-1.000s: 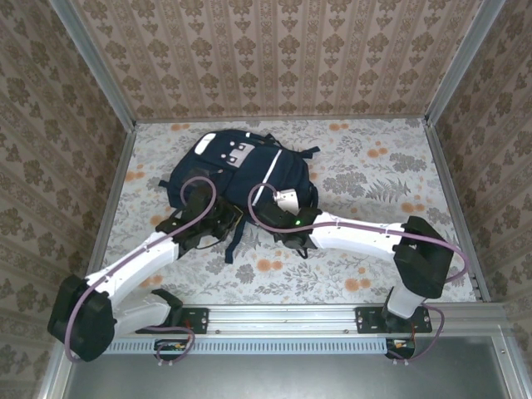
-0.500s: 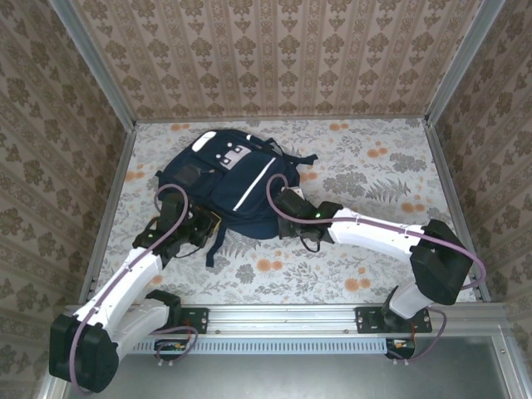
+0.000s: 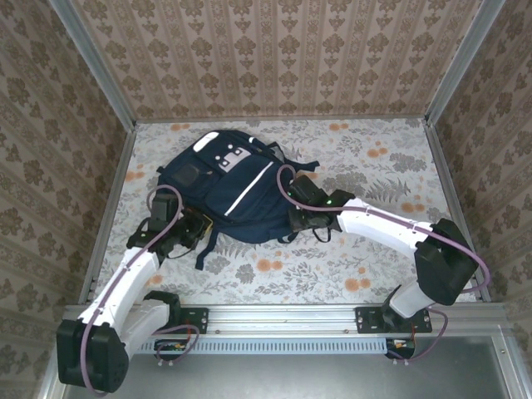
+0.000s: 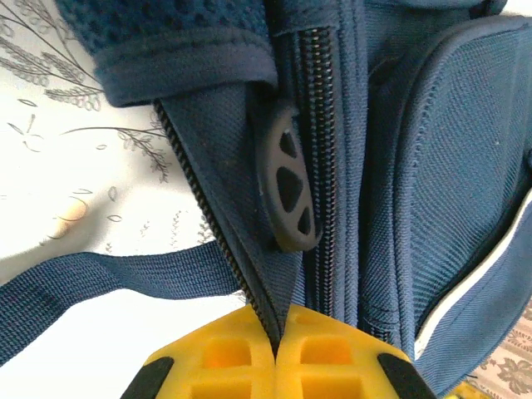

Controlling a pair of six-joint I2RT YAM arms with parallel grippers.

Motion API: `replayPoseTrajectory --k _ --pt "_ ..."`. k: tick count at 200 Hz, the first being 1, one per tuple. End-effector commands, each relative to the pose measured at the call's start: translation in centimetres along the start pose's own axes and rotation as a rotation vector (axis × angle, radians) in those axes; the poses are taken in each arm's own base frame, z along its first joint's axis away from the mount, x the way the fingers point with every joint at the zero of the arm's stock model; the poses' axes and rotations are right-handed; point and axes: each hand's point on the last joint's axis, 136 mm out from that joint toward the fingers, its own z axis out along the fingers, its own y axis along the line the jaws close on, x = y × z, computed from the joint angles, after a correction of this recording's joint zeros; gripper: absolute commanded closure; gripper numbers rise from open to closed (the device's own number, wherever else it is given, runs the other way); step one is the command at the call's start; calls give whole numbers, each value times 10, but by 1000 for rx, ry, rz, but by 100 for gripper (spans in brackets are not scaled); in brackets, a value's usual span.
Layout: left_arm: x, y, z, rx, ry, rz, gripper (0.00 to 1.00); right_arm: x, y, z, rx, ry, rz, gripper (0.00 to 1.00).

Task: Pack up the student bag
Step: Zip the student bag at the middle-left of the table.

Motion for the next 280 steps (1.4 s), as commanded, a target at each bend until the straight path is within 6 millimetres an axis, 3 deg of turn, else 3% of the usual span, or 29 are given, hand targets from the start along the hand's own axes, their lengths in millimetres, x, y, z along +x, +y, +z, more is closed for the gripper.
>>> replayPoseTrajectory --k 1,47,76,121,132,145,172,186,203,250,280 --pt "-41 19 -14 -88 -163 31 100 7 -64 7 226 59 -25 100" --pt "-63 23 -12 -96 -167 56 100 -12 -63 25 187 61 -94 100" --pt "-83 17 -2 -122 -158 115 100 -12 -18 16 -7 29 -123 100" --pt "-140 27 2 -226 -192 158 100 14 61 16 -146 75 -231 100" --pt "-152 30 3 -246 -187 152 96 18 82 17 -161 79 -255 100" --pt "-165 33 3 -257 -187 143 82 20 106 20 -204 81 -255 100" --pt "-171 30 -8 -252 -194 140 59 25 143 27 -252 93 -258 100" --pt "-163 26 -15 -241 -186 137 47 28 156 31 -271 103 -263 100" --pt "-144 21 -25 -219 -168 125 44 30 169 33 -289 108 -278 100" --pt "-39 20 -21 -127 -42 33 44 26 160 34 -270 88 -277 100" --pt "9 19 -11 -36 -56 -71 46 28 154 34 -277 87 -275 100"
